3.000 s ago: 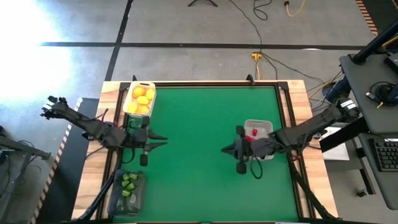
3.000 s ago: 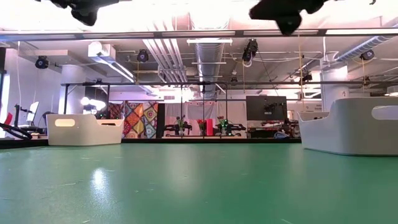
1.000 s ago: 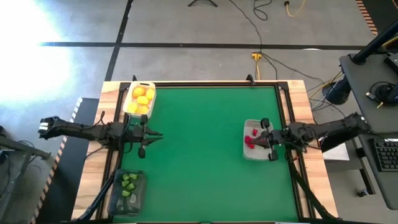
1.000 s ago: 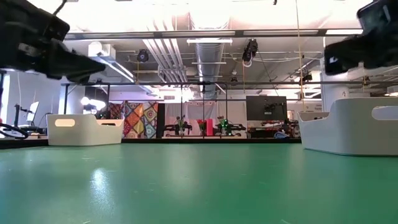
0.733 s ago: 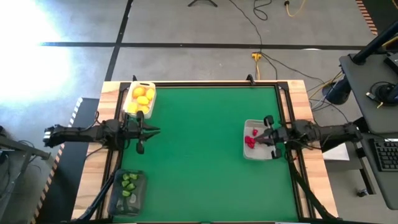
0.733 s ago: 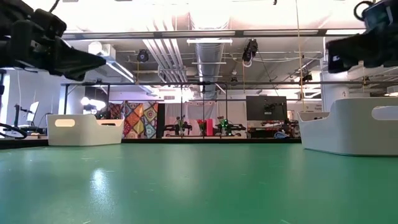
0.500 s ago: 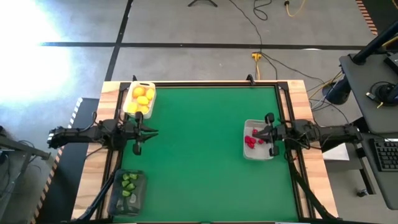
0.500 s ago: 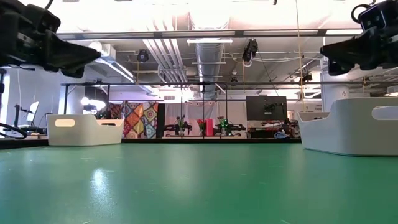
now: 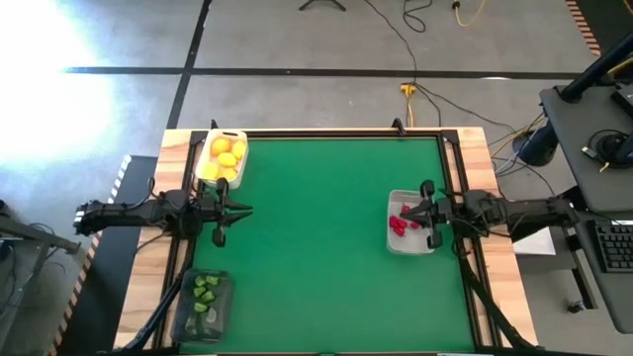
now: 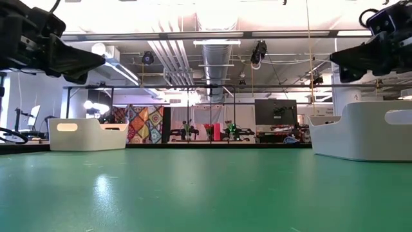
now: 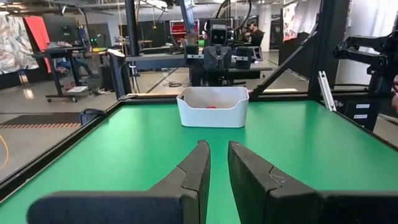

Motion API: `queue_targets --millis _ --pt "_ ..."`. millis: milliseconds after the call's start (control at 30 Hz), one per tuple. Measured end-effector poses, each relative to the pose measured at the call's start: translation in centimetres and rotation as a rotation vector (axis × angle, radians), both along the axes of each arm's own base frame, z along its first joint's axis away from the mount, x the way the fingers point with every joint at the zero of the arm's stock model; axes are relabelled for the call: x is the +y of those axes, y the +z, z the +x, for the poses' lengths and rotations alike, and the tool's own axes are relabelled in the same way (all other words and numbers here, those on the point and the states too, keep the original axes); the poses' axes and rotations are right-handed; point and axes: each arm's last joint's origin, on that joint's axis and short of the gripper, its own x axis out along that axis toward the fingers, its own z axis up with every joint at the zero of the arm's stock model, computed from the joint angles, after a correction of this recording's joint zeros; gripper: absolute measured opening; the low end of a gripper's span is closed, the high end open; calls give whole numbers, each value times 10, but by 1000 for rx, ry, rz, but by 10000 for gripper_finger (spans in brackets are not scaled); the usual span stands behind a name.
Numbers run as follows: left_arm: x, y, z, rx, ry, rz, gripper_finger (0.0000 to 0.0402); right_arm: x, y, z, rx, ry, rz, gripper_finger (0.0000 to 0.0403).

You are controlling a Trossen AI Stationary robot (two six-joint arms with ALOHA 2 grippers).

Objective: Sort produce into baskets
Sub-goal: Return to Home Position

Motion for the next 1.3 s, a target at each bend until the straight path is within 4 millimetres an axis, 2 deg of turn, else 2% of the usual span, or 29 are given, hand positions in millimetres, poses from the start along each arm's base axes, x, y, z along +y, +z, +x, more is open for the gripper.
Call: queue_targets --millis 233,333,1300 --pt "0 -1 1 13 1 0 42 0 -1 1 22 -6 255 13" --pt "0 -1 1 17 1 0 42 0 -1 1 24 -8 308 13" --pt "0 -1 1 16 2 0 42 0 -1 1 24 -8 318 13"
